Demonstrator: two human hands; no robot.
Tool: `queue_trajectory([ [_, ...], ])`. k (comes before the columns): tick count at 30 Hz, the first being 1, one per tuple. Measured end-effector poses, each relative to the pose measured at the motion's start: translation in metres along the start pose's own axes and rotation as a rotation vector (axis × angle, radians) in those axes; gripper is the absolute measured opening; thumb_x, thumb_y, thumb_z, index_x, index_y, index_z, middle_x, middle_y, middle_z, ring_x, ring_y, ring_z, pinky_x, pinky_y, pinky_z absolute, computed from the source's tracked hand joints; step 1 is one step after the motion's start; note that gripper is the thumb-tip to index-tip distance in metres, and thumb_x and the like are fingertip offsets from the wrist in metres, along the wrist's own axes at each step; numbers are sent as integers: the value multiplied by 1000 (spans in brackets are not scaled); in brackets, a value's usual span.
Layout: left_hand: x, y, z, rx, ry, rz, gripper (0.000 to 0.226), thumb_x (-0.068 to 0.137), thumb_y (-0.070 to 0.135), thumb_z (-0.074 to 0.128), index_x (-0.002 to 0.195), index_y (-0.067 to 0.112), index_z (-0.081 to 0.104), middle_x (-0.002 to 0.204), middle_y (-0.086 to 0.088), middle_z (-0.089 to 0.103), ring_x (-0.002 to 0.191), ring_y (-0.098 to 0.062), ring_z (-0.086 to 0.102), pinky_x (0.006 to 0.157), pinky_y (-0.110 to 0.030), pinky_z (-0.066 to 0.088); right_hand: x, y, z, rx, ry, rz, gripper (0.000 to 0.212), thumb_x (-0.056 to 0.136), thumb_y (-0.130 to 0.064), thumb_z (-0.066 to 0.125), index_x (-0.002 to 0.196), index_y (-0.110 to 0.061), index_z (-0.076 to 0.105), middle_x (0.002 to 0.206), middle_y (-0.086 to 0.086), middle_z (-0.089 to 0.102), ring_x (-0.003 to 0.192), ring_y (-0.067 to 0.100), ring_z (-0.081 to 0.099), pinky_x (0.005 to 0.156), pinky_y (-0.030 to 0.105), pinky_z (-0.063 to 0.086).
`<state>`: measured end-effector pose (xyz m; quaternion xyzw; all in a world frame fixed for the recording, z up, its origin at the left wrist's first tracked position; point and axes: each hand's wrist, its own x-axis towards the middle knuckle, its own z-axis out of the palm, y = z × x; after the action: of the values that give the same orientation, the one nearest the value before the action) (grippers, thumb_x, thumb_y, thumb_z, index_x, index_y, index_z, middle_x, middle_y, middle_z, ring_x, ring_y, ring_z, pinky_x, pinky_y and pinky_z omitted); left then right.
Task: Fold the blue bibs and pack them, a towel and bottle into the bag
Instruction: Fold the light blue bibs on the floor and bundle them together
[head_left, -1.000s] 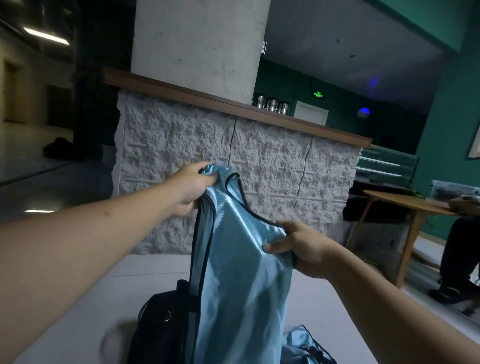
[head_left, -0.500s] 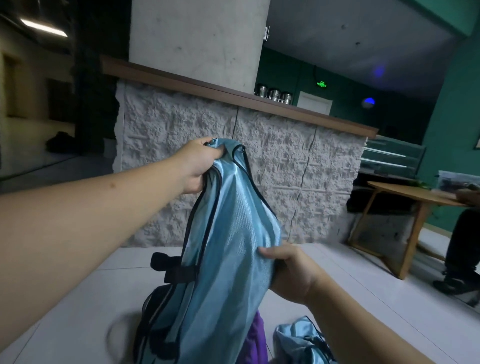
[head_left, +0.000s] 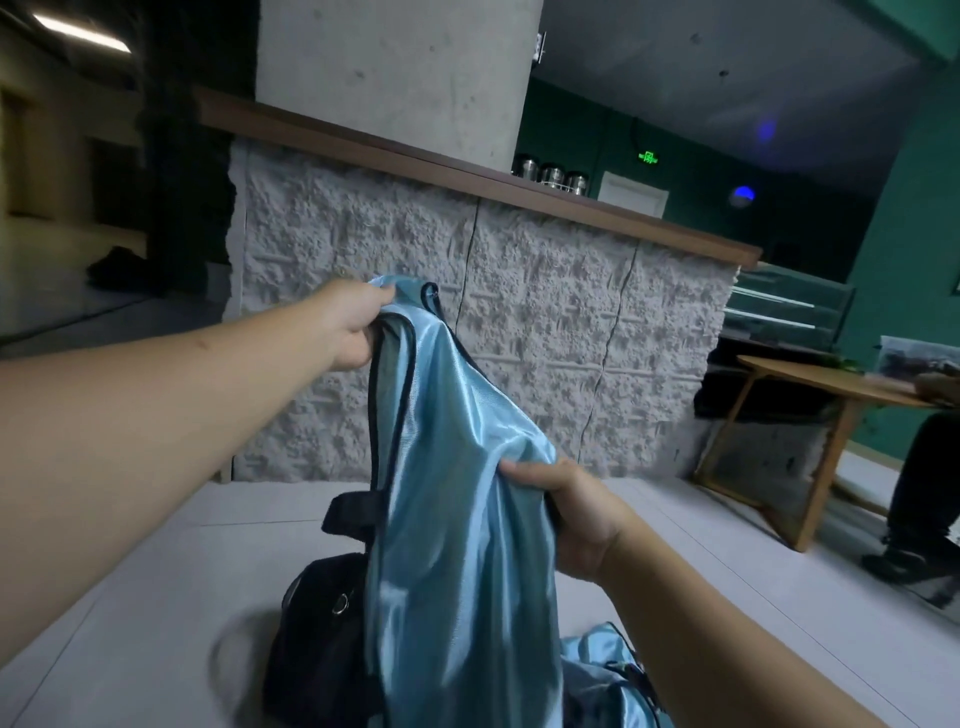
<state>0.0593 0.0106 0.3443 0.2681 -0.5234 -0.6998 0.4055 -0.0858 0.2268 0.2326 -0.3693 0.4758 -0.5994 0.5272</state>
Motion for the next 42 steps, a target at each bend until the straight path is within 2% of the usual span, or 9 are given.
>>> queue_trajectory([
  [4, -5, -17, -6, -65, -77, -57, 28, 107, 25, 50, 99, 3, 65, 90, -17, 75, 68, -24, 76, 58, -37, 64, 2, -16, 0, -6, 33, -42, 52, 79, -17, 72, 128, 1, 67, 116, 25, 70, 97, 37, 70, 92, 49, 58],
  [6, -12, -29, -12, -95, -119, -98, 22, 104, 23, 56, 100, 3, 64, 98, -17, 69, 76, -26, 75, 67, -39, 65, 2, -23, -3, -7, 60, -46, 56, 79, -20, 72, 131, 1, 65, 121, 25, 68, 102, 37, 67, 98, 51, 55],
  [12, -47, -67, -11, 106, -239, -167, 68, 99, 33, 63, 155, 13, 32, 120, -26, 61, 101, -31, 66, 101, -54, 50, 1, -39, -5, 38, -25, -88, 54, 84, -18, 69, 134, 0, 61, 115, 21, 68, 99, 35, 68, 93, 49, 57],
  [16, -50, -99, -18, 201, -298, -285, 80, 76, 62, 79, 133, 10, 64, 117, -24, 72, 101, -37, 72, 101, -53, 53, 1, -47, -3, 46, -75, -149, 41, 88, -6, 60, 129, 0, 61, 114, 21, 68, 99, 37, 69, 93, 51, 58],
  [18, -51, -109, -17, 208, -342, -308, 61, 81, 66, 71, 105, 11, 81, 110, -20, 74, 90, -32, 74, 95, -45, 57, 1, -49, -2, 43, -77, -180, 41, 88, 3, 56, 129, 1, 58, 112, 22, 68, 96, 37, 70, 85, 49, 60],
  [20, -55, -117, -12, 194, -426, -320, 55, 92, 63, 60, 91, 13, 83, 103, -19, 74, 83, -28, 72, 84, -38, 59, 2, -50, -2, 40, -45, -193, 37, 91, 8, 51, 127, 2, 59, 110, 23, 69, 93, 37, 71, 81, 47, 61],
  [26, -67, -122, -4, 72, -530, -377, 47, 85, 47, 66, 100, 4, 78, 95, -17, 74, 78, -30, 70, 73, -35, 59, 3, -44, -9, 33, 86, -182, 35, 95, 12, 44, 124, 1, 60, 103, 24, 70, 85, 37, 72, 74, 48, 62],
  [32, -59, -117, -12, -24, -369, -295, 54, 80, 22, 72, 128, -2, 67, 125, -22, 70, 104, -35, 69, 100, -47, 53, -1, -40, -20, -101, 252, -150, 33, 95, 16, 41, 114, 5, 66, 96, 29, 72, 78, 39, 74, 70, 48, 64],
  [42, -64, -115, -20, 51, -540, -266, 39, 79, -9, 71, 117, 1, 70, 117, -26, 70, 102, -37, 70, 94, -50, 56, -9, -35, -27, -226, 207, -14, 33, 92, 12, 59, 124, 9, 61, 115, 33, 70, 95, 43, 72, 82, 50, 62],
])
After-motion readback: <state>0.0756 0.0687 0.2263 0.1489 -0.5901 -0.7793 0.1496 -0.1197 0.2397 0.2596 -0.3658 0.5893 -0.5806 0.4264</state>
